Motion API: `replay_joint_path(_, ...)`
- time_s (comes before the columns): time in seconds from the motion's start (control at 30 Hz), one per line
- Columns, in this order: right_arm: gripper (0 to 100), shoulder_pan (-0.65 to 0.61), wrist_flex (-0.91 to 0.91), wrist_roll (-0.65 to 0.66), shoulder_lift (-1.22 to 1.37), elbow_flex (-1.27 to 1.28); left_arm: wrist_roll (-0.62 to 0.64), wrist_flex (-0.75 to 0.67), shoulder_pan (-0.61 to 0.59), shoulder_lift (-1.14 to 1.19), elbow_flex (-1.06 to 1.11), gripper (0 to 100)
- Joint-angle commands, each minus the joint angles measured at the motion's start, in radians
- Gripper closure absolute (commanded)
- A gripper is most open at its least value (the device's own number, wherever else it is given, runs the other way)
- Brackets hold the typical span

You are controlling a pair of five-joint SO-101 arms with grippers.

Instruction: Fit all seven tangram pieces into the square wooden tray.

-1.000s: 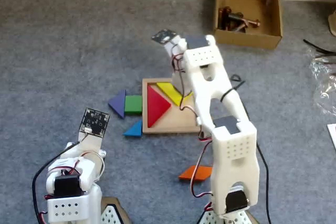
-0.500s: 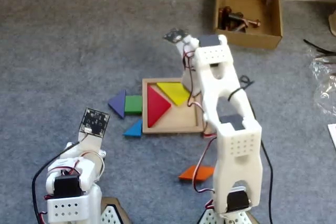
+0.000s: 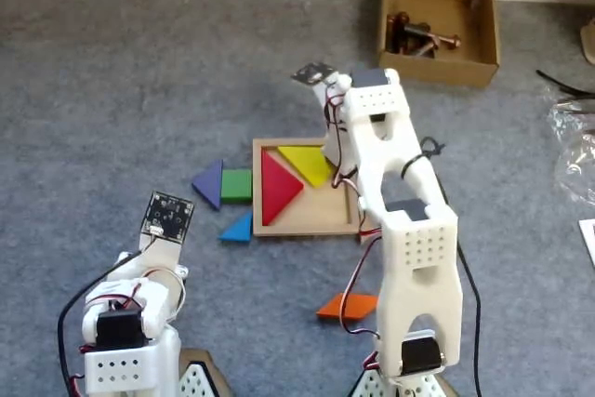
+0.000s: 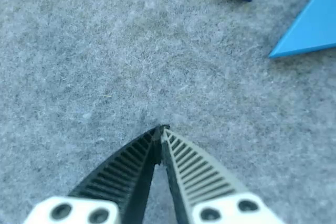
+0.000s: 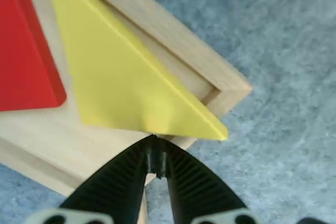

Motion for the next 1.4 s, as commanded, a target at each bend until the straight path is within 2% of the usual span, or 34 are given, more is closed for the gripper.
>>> replay_joint_path(0.0,99.5,-0.036,-0.022,0.005,-0.013,-0.059,0.008,0.006,-0.013,-0.007,0.021,99)
replay_joint_path(0.57,99.5,-0.163,-0.058,0.005,-0.018,-0.056,0.008,0.006,-0.013,-0.007,0.021,99)
replay_joint_path(0.77,99.5,-0.165,0.036,0.005,-0.021,-0.101,0.008,0.006,-0.013,-0.007,0.021,99)
replay_joint_path(1.0,99.5,-0.148,0.259,0.005,-0.019,-0.34,0.008,0.006,-0.013,-0.007,0.021,99)
replay_joint_path(1.1,99.5,-0.124,0.271,0.005,-0.021,-0.404,0.008,0.006,-0.013,-0.007,0.021,99)
replay_joint_path(1.37,99.5,-0.035,0.271,-0.043,-0.021,-0.357,0.008,0.006,-0.013,-0.007,0.021,99)
